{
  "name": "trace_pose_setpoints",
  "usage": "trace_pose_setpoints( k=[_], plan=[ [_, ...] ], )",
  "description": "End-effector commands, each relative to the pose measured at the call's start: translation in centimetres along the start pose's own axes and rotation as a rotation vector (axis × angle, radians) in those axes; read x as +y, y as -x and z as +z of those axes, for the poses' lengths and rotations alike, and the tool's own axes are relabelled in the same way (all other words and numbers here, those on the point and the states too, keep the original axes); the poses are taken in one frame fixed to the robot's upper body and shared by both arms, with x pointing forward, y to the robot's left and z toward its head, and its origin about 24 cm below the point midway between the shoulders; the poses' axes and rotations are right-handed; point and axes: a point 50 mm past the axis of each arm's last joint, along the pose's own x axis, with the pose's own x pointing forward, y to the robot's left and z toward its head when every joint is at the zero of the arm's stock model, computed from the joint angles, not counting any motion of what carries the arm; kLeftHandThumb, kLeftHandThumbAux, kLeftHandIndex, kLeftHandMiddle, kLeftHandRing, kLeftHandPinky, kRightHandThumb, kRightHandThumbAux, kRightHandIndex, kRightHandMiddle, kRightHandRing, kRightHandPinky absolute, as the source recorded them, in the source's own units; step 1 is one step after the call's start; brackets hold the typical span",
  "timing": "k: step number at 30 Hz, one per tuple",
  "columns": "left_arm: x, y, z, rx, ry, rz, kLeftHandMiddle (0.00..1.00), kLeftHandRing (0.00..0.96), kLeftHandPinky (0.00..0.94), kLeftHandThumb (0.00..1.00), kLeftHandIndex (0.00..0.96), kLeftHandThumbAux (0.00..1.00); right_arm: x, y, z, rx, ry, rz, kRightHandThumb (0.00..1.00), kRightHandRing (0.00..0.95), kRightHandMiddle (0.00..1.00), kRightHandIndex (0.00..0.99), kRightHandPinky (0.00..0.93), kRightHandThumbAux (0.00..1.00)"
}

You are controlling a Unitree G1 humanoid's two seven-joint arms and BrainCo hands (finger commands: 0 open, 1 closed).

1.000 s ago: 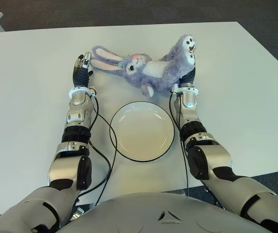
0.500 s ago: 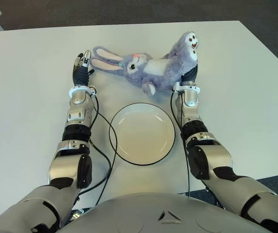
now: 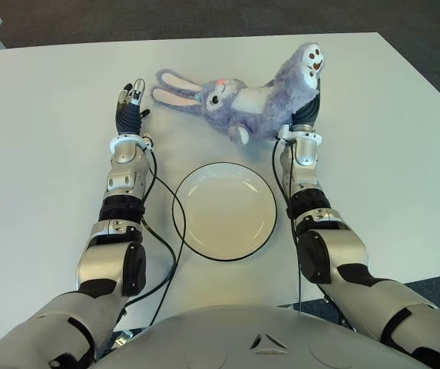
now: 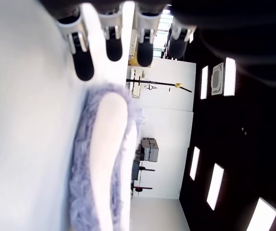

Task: Put the doll into the plate.

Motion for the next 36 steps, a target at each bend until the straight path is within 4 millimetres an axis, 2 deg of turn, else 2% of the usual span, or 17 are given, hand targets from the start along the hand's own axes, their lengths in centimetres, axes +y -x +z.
trace_pose_setpoints(
  k=[1,15,36],
  plan=[
    [0.2,0.4,-1.8,0.074,-0.021,0.010,0.099,0.060,0.000,0.000,0.000,0.382,0.5,-0.6,0.5,-0.006,-0.039,-0.003,0.718,0.872,0.822,0.433,0.884,0.707],
    [0.2,0.3,-1.8,0.076,-0.026,0.013,0.094,0.056,0.000,0.000,0.000,0.382,1.0,-1.7,1.7,-0.028,-0.047,0.007,0.714,0.883,0.829,0.428,0.886,0.711],
    [0.2,0.3,-1.8,0.078,-0.031,0.014,0.091,0.053,0.000,0.000,0.000,0.384,1.6,-2.6,3.3,-0.100,-0.054,0.020,0.720,0.848,0.795,0.436,0.871,0.706]
  ],
)
